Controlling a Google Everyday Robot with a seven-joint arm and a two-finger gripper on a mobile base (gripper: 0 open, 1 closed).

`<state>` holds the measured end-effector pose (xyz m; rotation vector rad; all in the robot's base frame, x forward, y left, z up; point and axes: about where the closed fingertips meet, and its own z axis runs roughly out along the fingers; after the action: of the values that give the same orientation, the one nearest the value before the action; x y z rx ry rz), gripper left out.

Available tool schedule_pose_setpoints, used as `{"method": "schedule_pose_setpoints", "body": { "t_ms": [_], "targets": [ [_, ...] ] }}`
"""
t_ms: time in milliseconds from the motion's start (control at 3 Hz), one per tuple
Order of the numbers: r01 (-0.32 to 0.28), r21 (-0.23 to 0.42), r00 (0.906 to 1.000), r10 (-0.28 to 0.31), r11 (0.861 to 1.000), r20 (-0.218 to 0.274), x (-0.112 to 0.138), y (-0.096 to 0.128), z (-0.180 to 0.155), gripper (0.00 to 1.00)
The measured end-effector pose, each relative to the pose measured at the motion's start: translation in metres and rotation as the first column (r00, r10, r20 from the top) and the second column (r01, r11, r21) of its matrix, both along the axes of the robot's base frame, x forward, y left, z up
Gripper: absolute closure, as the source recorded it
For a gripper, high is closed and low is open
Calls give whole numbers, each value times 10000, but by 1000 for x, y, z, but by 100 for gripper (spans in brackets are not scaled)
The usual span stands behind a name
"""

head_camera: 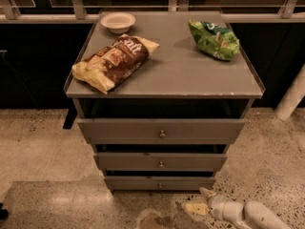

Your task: Open bottom drawer

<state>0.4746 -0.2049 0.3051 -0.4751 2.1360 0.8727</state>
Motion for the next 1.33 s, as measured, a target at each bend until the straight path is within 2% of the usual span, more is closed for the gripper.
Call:
{"method": "schedule_pose_setpoints", "body": {
  "t_ms": [1000,1333],
  "targets": [
    [-2,1,10000,2,10000,0,0,0,0,88],
    [-2,1,10000,2,10000,0,0,0,0,100]
  ]
}}
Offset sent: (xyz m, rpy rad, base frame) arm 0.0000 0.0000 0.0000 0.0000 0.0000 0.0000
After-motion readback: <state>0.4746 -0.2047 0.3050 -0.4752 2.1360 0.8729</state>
